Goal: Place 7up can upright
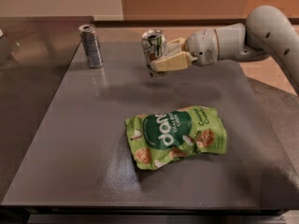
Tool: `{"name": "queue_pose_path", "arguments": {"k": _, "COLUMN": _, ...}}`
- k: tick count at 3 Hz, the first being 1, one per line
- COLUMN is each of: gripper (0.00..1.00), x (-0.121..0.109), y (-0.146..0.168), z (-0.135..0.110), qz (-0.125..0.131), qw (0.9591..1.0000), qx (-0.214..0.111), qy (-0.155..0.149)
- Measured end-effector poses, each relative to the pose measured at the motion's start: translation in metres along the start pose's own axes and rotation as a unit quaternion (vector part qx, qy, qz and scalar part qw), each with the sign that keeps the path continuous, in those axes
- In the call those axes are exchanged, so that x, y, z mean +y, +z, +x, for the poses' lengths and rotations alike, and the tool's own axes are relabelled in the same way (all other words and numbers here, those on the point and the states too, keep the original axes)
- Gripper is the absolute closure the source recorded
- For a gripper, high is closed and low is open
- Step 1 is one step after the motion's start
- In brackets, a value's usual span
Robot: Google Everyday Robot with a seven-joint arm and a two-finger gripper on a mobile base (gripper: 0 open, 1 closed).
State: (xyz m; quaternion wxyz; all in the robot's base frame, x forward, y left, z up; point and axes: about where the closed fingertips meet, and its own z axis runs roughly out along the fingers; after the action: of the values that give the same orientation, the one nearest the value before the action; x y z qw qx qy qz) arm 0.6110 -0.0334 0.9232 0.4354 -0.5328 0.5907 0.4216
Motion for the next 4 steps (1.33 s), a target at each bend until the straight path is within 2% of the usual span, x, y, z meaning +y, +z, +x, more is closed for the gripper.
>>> {"name": "queue_pose_path", "arguments": {"k": 2, "gripper": 1.0, "x": -0.006, "y": 0.015, "z": 0.016, "qz": 0.0, "qw": 0.9999, "qx": -0.012, "qy": 0.004}}
{"name": "queue_pose_path", "arguments": {"k": 3, "gripper": 0.84, "x": -0.008, "y": 0.019, "z": 0.024, "qz": -0.001, "qw": 0.9997, "qx": -0.022, "qy": 0.005}}
{"name": "queue_pose_path", "arguments": {"k": 4, "gripper": 0.61, "x": -0.008, "y": 0.024, "z": 0.031, "qz": -0.005, "qw": 0.9993, "qx": -0.037, "qy": 0.008}}
